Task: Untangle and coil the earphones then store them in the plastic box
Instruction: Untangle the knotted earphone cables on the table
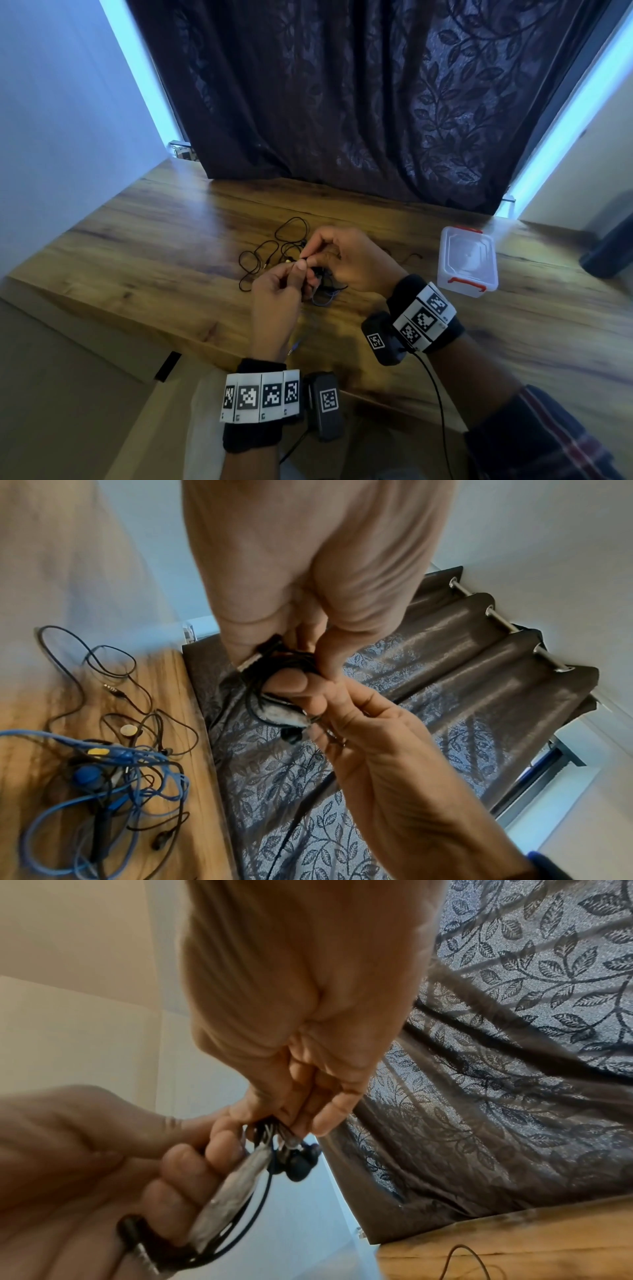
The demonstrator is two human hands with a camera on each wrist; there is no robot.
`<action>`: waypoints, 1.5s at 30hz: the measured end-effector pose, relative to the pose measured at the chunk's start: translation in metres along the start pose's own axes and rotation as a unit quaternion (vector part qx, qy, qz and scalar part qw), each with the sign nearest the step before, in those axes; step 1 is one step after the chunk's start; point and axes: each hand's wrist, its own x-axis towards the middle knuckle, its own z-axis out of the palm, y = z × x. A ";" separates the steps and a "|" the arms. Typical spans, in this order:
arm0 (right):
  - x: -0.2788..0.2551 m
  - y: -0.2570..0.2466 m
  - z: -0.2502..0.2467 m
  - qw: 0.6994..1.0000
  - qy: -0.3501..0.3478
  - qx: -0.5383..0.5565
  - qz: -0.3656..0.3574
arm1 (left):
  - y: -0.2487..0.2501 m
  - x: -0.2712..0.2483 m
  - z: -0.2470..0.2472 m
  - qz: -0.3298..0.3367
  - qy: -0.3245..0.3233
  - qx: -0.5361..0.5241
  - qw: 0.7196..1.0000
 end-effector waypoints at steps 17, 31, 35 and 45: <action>-0.010 0.004 -0.001 0.999 0.039 0.009 -0.012 | -0.005 0.003 0.004 -0.118 -0.091 -0.089 0.985; -0.020 0.008 0.002 0.998 0.057 0.019 0.007 | -0.003 -0.004 0.007 -0.036 -0.087 -0.002 0.996; -0.024 0.013 0.005 0.997 0.077 0.021 0.017 | -0.005 -0.003 0.008 -0.006 -0.070 0.000 0.998; -0.038 0.038 0.008 0.989 0.083 0.049 0.108 | -0.033 0.003 0.014 0.040 -0.022 0.108 0.993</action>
